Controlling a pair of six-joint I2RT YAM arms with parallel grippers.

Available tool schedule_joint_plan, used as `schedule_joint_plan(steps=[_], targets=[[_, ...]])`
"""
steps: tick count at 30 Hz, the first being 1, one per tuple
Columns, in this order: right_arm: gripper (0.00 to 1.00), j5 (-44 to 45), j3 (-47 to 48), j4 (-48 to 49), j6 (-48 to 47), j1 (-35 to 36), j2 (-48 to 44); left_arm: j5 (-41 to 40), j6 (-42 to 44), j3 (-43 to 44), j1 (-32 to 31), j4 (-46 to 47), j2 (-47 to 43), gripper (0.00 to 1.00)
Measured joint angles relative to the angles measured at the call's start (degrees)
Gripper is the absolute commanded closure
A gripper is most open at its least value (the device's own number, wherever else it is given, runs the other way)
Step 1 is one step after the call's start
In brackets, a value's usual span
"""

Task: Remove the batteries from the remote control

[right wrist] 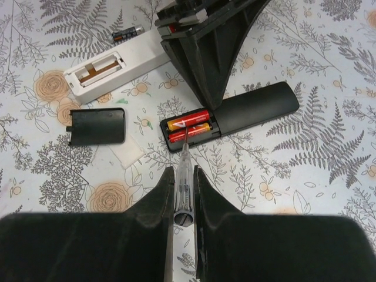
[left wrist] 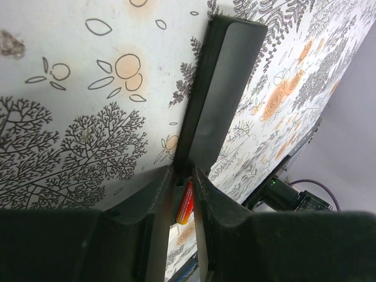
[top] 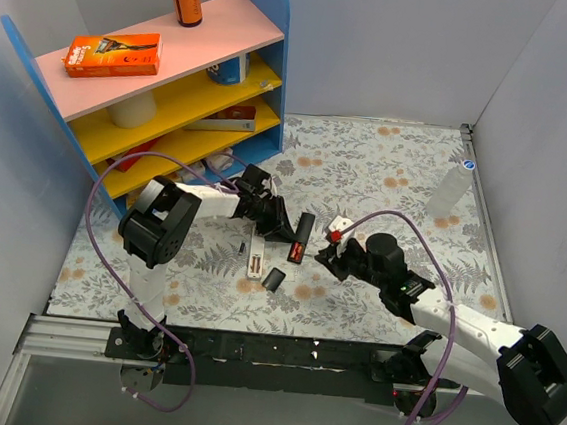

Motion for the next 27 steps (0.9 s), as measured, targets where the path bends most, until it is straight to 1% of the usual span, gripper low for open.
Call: schedule_joint_plan(steps=[6,12,14,18,23,27], targets=[[0.99,1.8,-3.9,5.4,1.7,0.1,-1.0,1.0,-1.6,-1.9,0.4,2.7,-0.2,0.86],[0.99,4.2,-9.2,9.7,6.6,0.1,-4.1,1.5,-2.7,-3.0,0.4,4.6,-0.3,0.89],[0.99,4.8,-10.9,11.0,8.0,0.1,-5.2,1.6,-3.1,-3.2,0.4,5.0,-0.3,0.92],[0.99,5.3,-12.1,11.7,10.6,0.1,-6.2,1.8,-3.6,-3.5,0.4,5.2,-0.3,0.94],[0.99,5.6,-12.3,13.2,14.6,0.0,-4.8,2.0,-4.1,-4.3,0.7,5.3,-0.3,0.92],[0.99,5.9,-13.2,14.1,16.2,0.0,-5.2,2.0,-4.2,-4.5,0.7,5.7,-0.5,0.89]])
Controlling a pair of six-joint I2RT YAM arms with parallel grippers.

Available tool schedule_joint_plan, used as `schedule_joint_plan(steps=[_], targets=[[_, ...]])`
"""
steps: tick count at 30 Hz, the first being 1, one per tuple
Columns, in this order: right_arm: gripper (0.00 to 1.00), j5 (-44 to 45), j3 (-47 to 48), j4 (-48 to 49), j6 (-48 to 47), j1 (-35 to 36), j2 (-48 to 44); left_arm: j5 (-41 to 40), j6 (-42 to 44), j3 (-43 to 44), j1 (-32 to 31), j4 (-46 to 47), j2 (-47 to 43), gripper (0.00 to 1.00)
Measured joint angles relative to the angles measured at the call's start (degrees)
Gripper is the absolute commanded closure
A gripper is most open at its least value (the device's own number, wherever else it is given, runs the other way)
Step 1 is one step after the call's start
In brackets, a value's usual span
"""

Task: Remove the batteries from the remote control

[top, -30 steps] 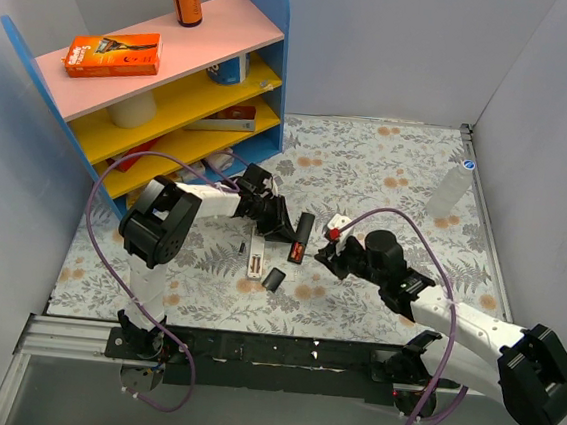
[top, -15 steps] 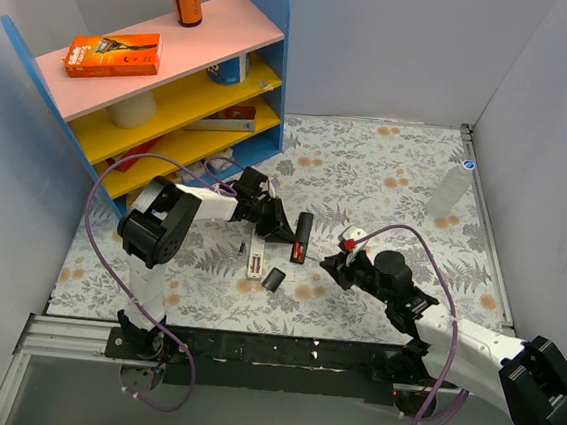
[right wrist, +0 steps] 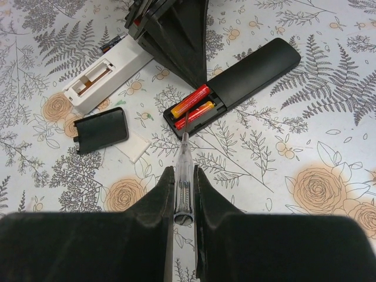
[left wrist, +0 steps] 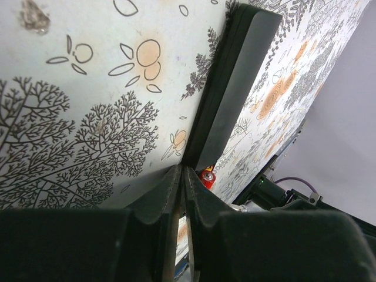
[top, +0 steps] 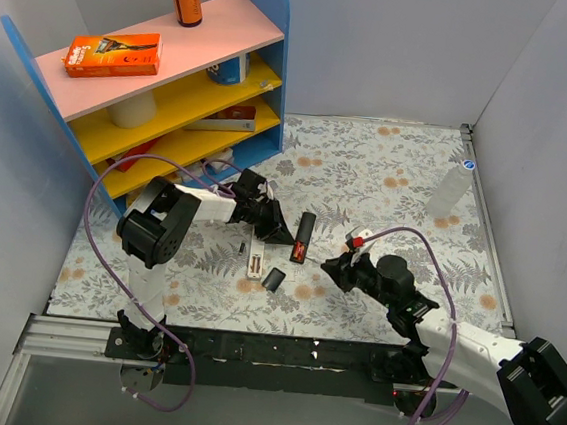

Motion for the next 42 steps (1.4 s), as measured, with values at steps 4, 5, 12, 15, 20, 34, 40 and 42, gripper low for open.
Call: schedule_joint_plan(steps=[4,5,12,15,20,34,40,42], targets=[[0.99,-0.1,0.2,-0.4,-0.3,0.0,-0.5,-0.1,0.0,0.0,-0.1,0.0,-0.2,0.89],[0.99,-0.2,0.7,-1.1,-0.6,0.0,-0.5,-0.3,0.0,0.0,-0.1,0.0,-0.3,0.89],[0.99,-1.8,9.8,-7.7,-4.4,0.0,3.0,-1.4,-0.4,0.0,-0.5,-0.8,-0.8,0.89],[0.99,-2.5,13.3,-9.1,-5.6,0.0,5.3,-1.7,-0.5,0.0,-0.5,-1.6,-1.1,0.87],[0.99,-3.2,15.4,-10.3,-7.4,0.0,7.5,-3.3,-0.5,0.6,-0.7,-4.7,-2.1,0.82],[0.99,-3.0,22.4,-22.4,-8.1,0.0,7.3,-15.9,2.8,7.8,-1.2,-17.9,-3.2,0.74],[0.99,-3.1,27.8,-31.0,-7.9,0.0,10.4,-18.8,4.4,9.0,-1.2,-19.8,-3.4,0.72],[0.99,-3.2,28.4,-33.1,-7.7,0.0,11.1,-19.8,4.8,9.1,-1.1,-20.2,-3.7,0.72]])
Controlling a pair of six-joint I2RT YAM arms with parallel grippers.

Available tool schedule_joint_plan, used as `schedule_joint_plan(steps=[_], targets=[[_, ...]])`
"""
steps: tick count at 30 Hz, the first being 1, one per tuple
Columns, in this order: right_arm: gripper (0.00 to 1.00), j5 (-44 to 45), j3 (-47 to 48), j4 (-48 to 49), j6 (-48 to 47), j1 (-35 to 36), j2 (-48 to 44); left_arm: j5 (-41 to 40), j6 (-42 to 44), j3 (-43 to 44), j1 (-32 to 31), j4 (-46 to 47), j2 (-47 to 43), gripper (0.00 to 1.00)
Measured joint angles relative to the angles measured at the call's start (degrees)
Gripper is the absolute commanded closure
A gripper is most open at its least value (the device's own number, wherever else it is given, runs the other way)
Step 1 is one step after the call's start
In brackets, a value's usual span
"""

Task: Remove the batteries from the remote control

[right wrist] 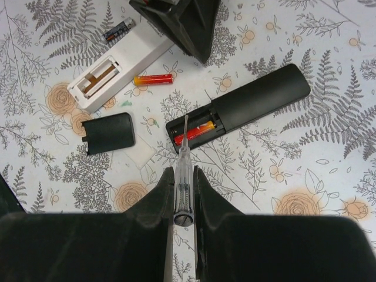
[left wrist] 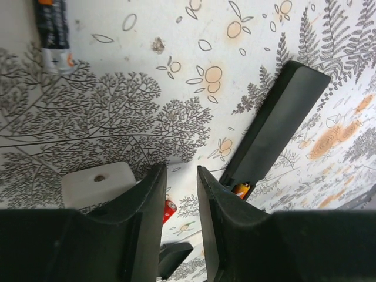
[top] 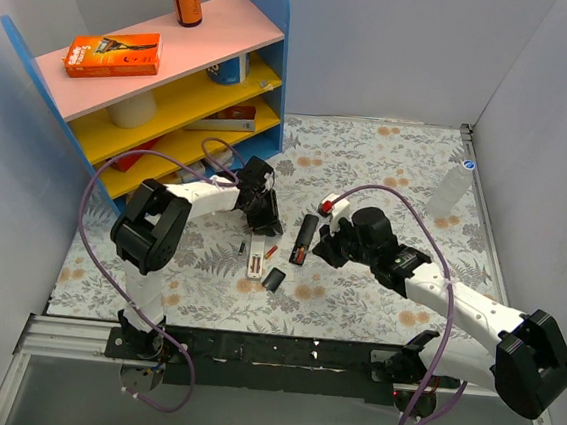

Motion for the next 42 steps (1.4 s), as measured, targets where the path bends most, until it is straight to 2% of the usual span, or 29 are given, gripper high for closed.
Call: schedule_joint_plan(steps=[8,14,26,32,42], targets=[[0.99,1.6,1.2,-4.3,0.9,0.0,0.3,-3.3,1.0,0.2,0.1,-1.1,-3.0,0.7],[0.99,8.1,6.3,-13.4,1.9,0.3,0.3,-4.5,1.6,1.4,0.1,-0.6,-6.0,0.69],[0.99,19.8,7.5,-20.8,3.2,-0.7,-0.5,-3.8,3.0,1.9,0.1,0.7,-5.9,0.67],[0.99,22.1,6.8,-20.0,3.7,-2.0,-1.2,-1.2,3.7,3.3,0.1,2.0,-2.8,0.66],[0.99,20.7,6.3,-15.9,3.7,-4.0,0.1,1.8,4.6,10.9,0.1,2.8,8.0,0.67]])
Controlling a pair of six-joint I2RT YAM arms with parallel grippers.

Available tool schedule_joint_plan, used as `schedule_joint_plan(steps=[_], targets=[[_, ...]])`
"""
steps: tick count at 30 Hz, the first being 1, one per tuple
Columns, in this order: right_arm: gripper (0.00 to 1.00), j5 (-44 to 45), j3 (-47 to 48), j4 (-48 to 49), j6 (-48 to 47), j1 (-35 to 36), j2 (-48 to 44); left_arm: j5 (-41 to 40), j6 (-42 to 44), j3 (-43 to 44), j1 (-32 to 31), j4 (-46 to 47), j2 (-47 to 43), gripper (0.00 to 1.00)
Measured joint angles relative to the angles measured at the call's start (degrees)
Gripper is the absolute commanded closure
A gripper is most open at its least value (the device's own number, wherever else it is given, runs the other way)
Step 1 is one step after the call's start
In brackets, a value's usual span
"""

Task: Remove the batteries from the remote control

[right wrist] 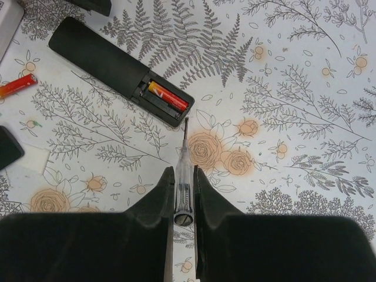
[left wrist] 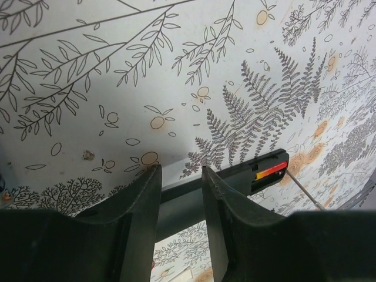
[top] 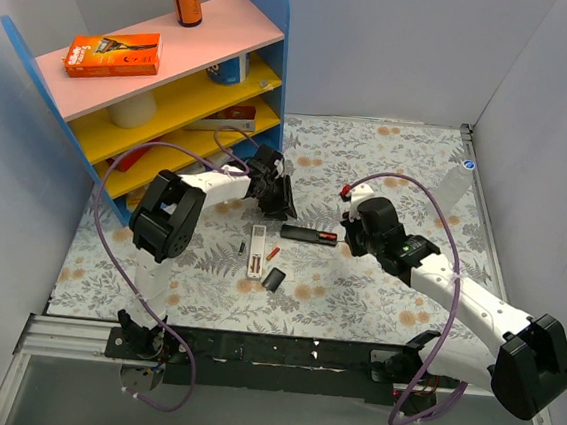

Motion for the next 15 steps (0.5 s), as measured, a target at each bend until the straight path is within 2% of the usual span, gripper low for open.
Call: schedule_joint_plan(steps=[6,15], targets=[[0.99,0.2,0.6,0.7,0.0,-0.5,1.1,2.5,0.1,0.3,0.0,0.1,0.8,0.69],[0.99,4.5,6.1,-6.6,-0.1,-0.7,1.9,5.8,-0.7,-4.0,-0.9,3.6,-0.7,0.71]])
